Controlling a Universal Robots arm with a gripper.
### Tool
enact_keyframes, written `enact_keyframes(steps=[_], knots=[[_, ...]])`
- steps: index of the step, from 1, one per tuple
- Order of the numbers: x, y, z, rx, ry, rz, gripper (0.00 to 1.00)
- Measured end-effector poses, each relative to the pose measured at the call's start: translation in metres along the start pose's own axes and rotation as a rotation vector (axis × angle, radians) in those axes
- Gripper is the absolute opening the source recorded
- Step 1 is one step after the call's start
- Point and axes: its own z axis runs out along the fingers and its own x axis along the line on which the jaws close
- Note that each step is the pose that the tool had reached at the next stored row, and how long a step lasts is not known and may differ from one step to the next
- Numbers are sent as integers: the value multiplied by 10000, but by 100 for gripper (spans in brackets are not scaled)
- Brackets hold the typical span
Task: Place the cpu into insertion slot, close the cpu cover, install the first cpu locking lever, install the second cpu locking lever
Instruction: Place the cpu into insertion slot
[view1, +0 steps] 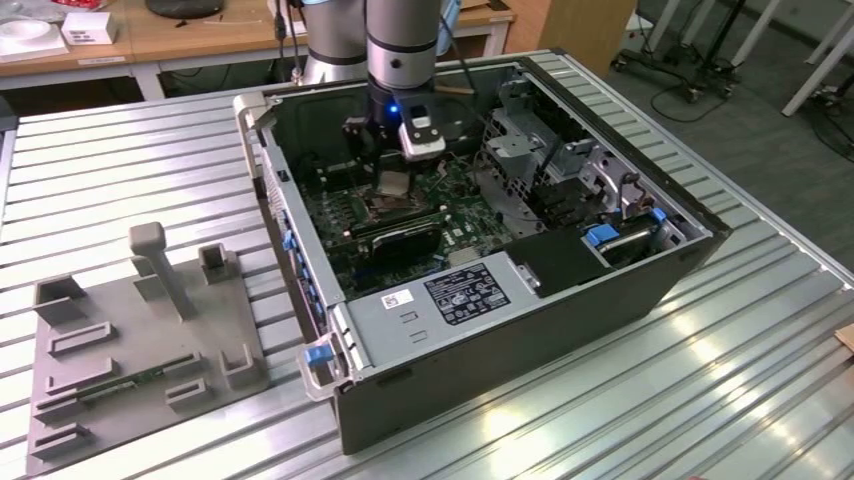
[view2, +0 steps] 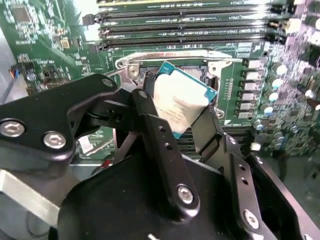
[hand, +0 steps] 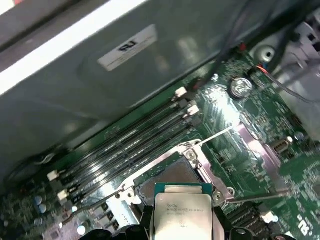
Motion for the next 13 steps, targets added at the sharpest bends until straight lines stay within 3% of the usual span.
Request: enact_keyframes(steps=[13], knots=[[0, 0, 5, 27, -126, 2361, 54]])
